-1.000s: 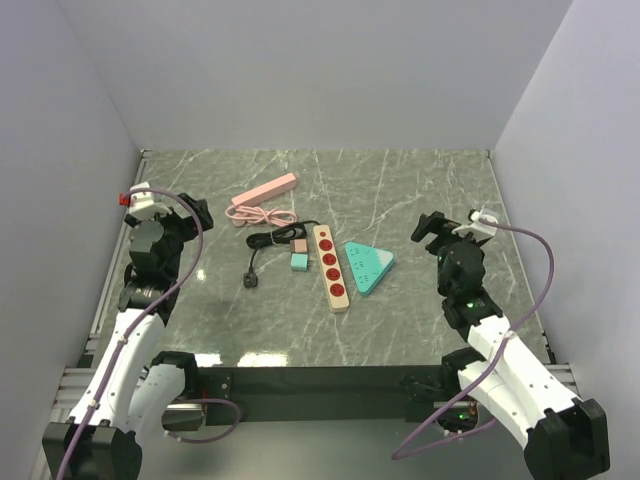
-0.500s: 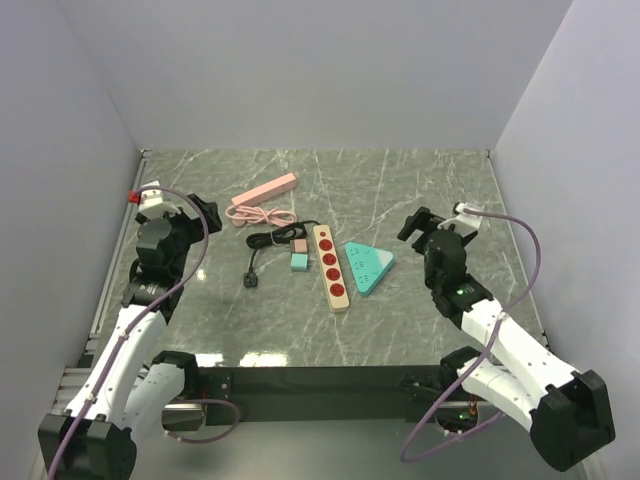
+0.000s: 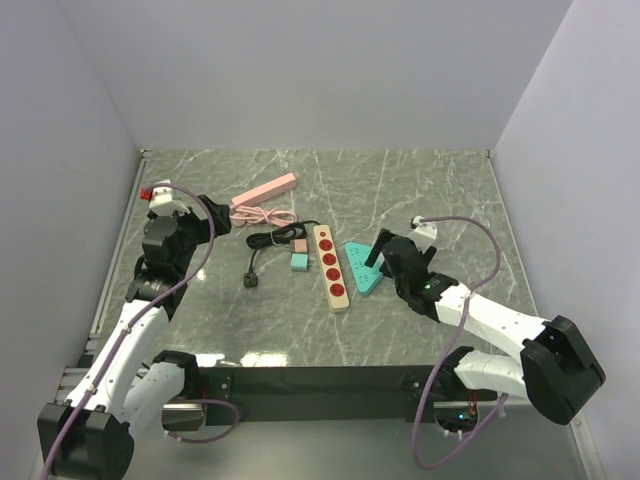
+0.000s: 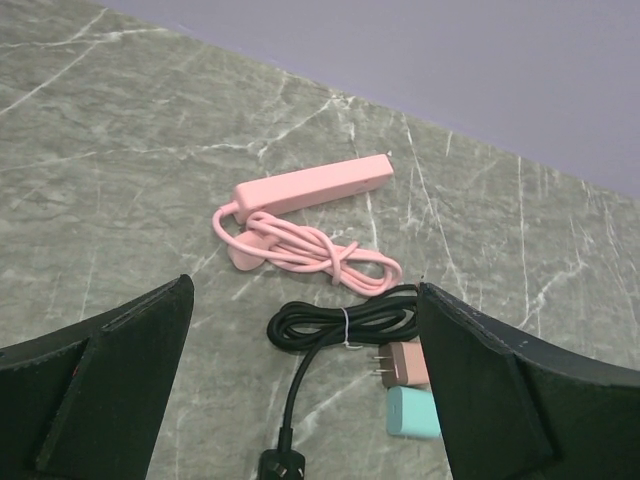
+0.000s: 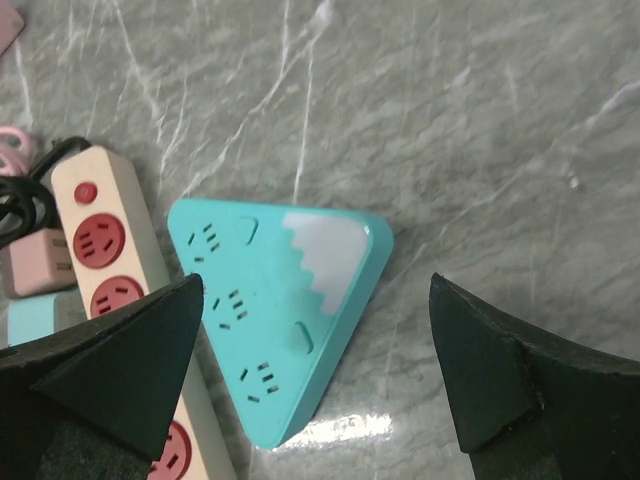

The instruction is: Insert the plug

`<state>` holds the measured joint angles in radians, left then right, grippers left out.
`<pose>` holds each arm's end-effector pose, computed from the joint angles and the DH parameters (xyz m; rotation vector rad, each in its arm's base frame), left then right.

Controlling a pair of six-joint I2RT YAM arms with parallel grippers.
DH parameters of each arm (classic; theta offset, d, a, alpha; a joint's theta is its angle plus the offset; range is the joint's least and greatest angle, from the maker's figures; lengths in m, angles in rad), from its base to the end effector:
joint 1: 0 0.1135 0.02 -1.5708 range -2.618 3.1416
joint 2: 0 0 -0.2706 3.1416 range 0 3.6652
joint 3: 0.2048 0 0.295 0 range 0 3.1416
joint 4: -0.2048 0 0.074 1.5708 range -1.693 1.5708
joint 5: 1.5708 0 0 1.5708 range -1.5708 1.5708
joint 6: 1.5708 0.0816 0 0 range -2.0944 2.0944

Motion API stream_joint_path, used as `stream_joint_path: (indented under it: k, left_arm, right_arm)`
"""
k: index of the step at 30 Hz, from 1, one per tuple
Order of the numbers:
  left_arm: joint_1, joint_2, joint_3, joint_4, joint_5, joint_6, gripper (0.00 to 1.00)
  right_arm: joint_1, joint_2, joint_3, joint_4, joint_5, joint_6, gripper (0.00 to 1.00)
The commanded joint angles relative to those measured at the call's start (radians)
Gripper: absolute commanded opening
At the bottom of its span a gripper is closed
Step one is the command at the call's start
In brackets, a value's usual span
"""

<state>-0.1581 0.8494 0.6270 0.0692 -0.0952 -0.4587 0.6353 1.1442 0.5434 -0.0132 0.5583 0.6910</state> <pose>0.2873 -0.0379 0.2878 -0.3301 1.7060 -0.3731 0.2649 0.1416 0.1635 0.3642 2.0550 0.1927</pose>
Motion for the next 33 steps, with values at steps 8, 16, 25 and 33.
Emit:
stream_joint_path:
  k: [8,16,25,33]
  left_arm:
    - [-0.032,0.023,0.034,0.053,0.069,-0.015,0.99]
    - [-0.084,0.053,0.043,0.069,0.06,-0.008,0.99]
    - [-0.135,0.077,0.053,0.067,0.026,0.009,0.99]
    - [-0.169,0.108,0.056,0.08,0.019,0.014,0.99]
  right_arm:
    - [0.056,0.077,-0.074,0.084,-0.112,0.18,0.99]
    - [0.063,0.081,-0.184,0.251,-0.144,0.226,0.97]
    - [0.064,0.103,-0.229,0.354,-0.143,0.252,0.94]
    - [0.061,0.101,-0.243,0.367,-0.11,0.232,0.94]
